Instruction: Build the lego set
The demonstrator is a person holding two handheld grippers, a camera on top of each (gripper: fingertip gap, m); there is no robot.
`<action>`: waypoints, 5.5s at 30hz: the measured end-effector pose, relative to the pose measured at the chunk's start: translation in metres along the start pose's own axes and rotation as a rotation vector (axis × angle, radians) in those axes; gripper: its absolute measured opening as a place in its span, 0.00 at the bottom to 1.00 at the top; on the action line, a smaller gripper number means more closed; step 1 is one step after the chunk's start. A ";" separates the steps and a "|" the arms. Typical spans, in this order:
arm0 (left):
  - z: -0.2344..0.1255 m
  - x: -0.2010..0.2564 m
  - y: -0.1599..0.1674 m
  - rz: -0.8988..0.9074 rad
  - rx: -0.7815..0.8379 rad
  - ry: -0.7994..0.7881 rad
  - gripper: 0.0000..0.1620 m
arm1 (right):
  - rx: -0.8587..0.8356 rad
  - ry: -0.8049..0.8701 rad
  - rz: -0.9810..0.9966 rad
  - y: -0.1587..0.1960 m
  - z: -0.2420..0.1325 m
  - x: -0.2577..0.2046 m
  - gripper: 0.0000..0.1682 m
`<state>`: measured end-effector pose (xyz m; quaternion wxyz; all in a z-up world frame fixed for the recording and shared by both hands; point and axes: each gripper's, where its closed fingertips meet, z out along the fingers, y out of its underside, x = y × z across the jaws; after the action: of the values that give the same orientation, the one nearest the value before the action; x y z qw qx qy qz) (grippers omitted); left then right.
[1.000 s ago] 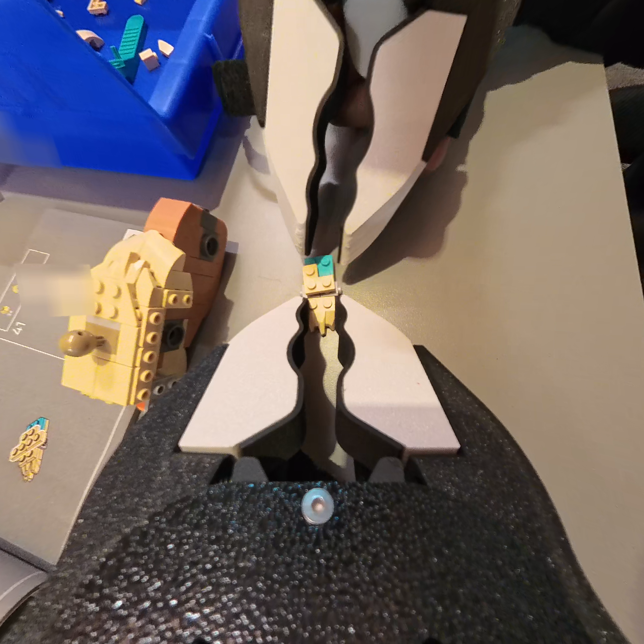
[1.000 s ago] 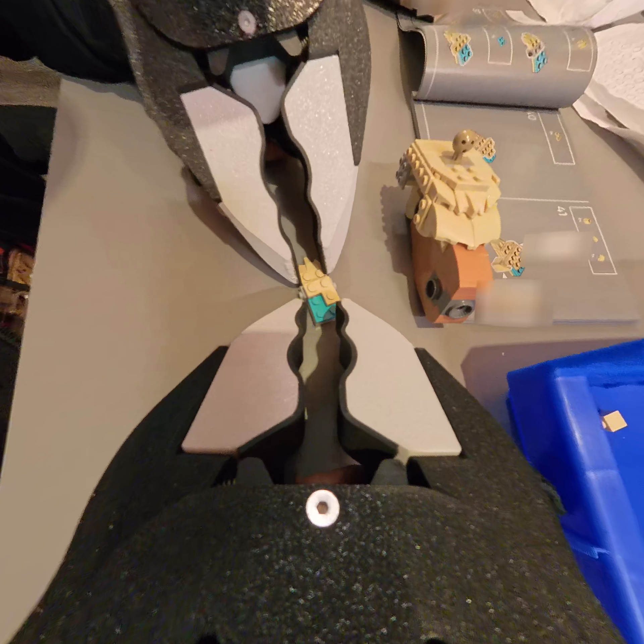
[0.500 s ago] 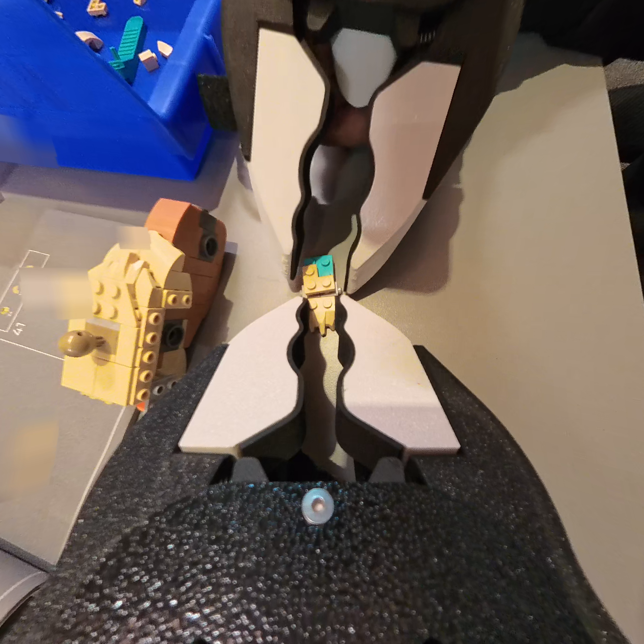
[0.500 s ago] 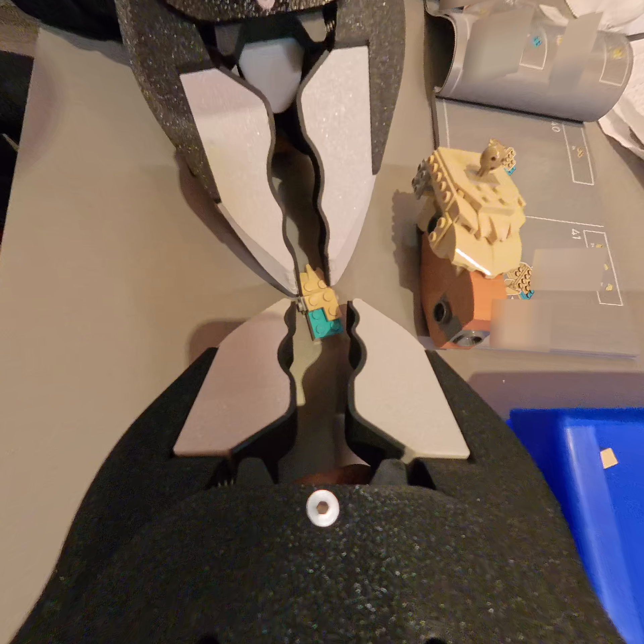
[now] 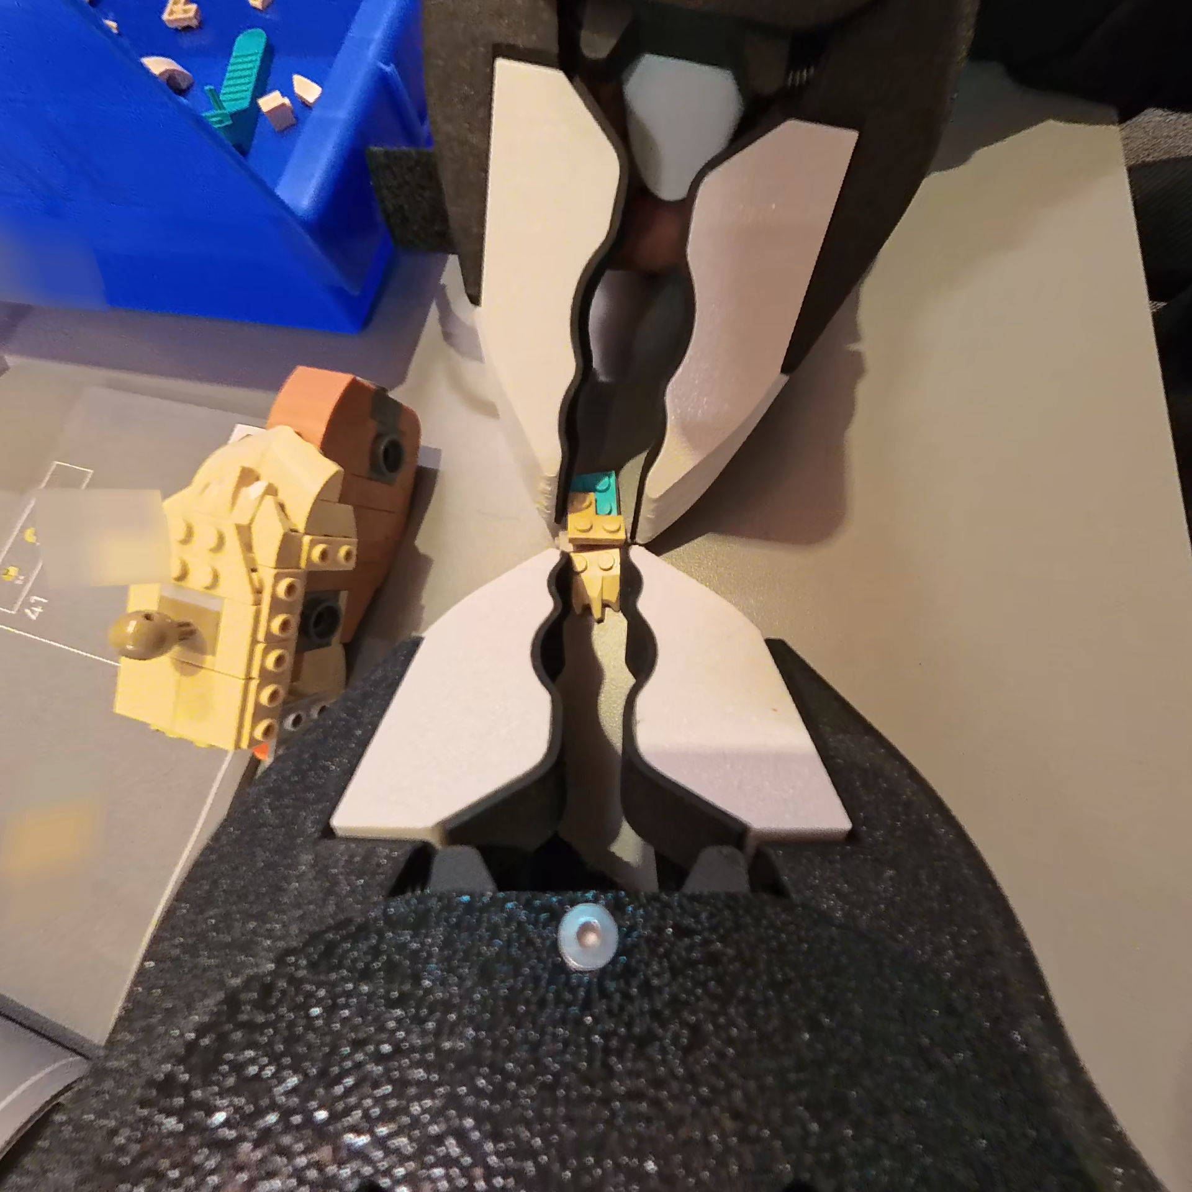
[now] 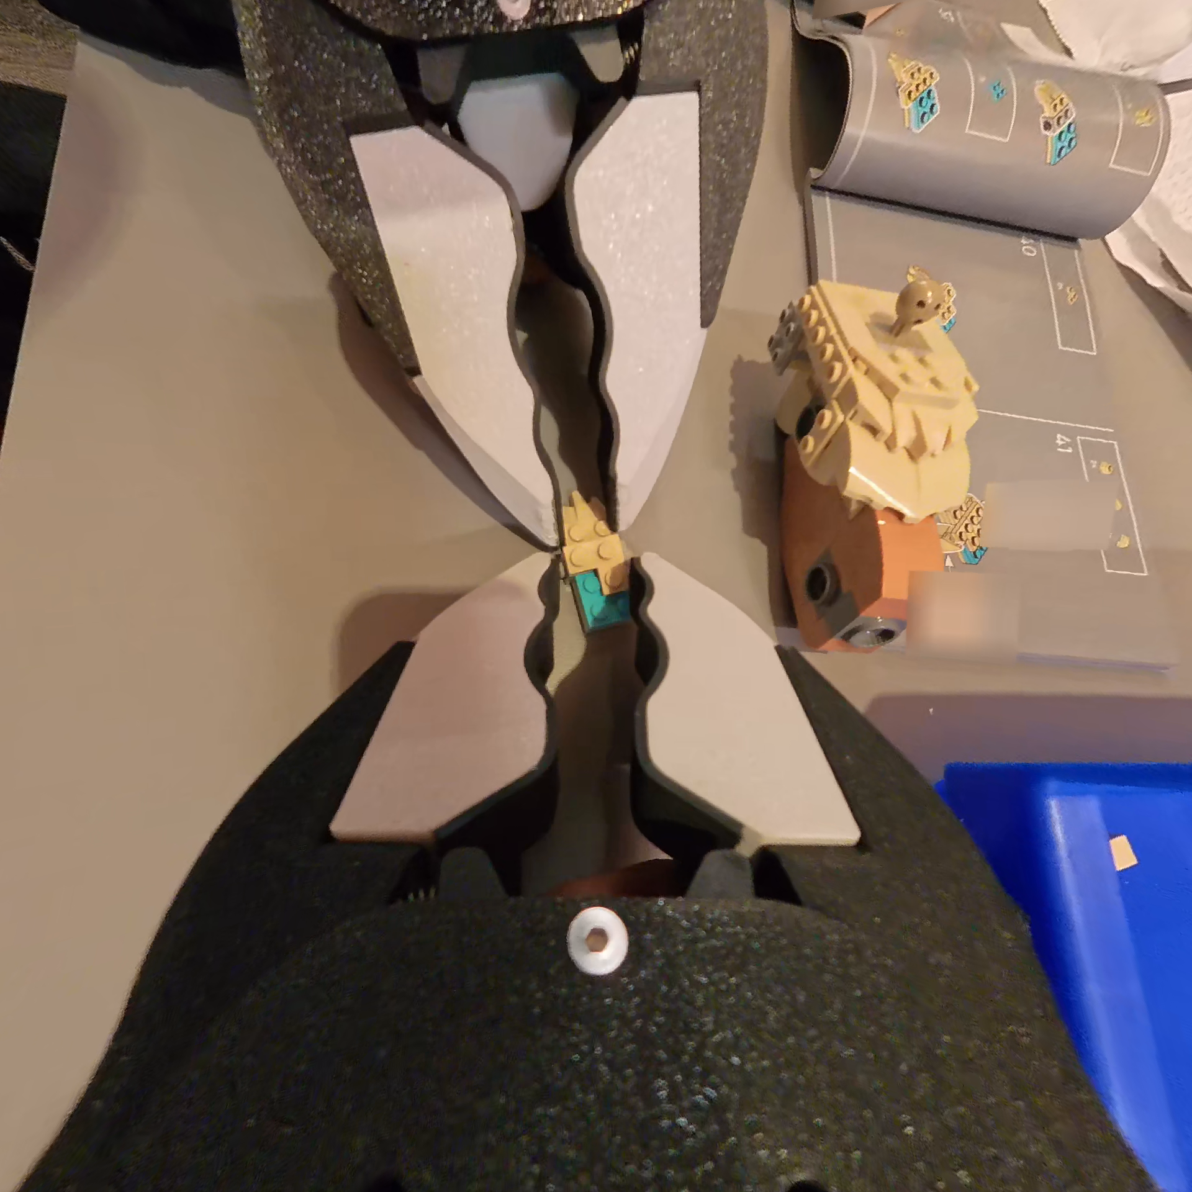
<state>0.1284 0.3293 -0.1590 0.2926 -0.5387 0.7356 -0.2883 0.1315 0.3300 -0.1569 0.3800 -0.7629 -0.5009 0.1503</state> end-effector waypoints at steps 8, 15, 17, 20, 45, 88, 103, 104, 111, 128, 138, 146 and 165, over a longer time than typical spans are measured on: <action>0.000 0.000 0.000 0.000 0.000 0.000 0.08 | 0.009 0.004 0.003 -0.001 -0.001 0.001 0.11; 0.000 0.000 0.000 0.001 0.000 0.001 0.08 | 0.009 0.001 -0.004 -0.001 -0.001 0.000 0.10; 0.000 0.000 0.000 0.002 0.000 0.001 0.08 | 0.015 -0.004 0.000 -0.002 -0.002 0.000 0.10; 0.000 0.000 0.000 0.002 0.000 0.002 0.08 | 0.028 -0.025 0.003 -0.003 -0.003 -0.001 0.10; 0.000 0.001 0.000 -0.002 -0.001 0.009 0.08 | 0.011 -0.027 -0.042 -0.001 -0.002 -0.005 0.12; -0.046 -0.018 -0.023 -0.080 0.118 0.052 0.08 | 0.256 0.384 -0.572 -0.038 -0.043 0.021 0.20; -0.097 -0.013 -0.080 -0.011 0.095 0.166 0.08 | 0.464 0.392 -0.827 -0.093 -0.084 0.004 0.26; -0.098 -0.012 -0.081 -0.005 0.088 0.173 0.08 | 0.463 0.398 -0.845 -0.095 -0.085 0.003 0.26; -0.103 0.003 -0.089 0.048 0.068 0.224 0.08 | 0.494 0.366 -0.888 -0.106 -0.093 -0.009 0.24; -0.111 0.017 -0.095 0.058 0.046 0.274 0.08 | 0.493 0.345 -0.968 -0.114 -0.091 -0.020 0.16; -0.112 0.019 -0.096 0.035 0.058 0.330 0.08 | 0.522 0.362 -0.979 -0.118 -0.092 -0.022 0.09; -0.113 0.023 -0.100 -0.066 0.117 0.429 0.08 | 0.580 0.295 -0.870 -0.121 -0.099 -0.024 0.07; -0.117 0.017 -0.103 -0.076 0.253 0.395 0.12 | 0.687 0.187 -0.582 -0.122 -0.106 -0.017 0.07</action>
<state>0.1015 0.2992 -0.0072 0.1972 -0.4582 0.7159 -0.4885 0.1088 0.2956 0.0003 0.6811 -0.4304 -0.5790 0.1252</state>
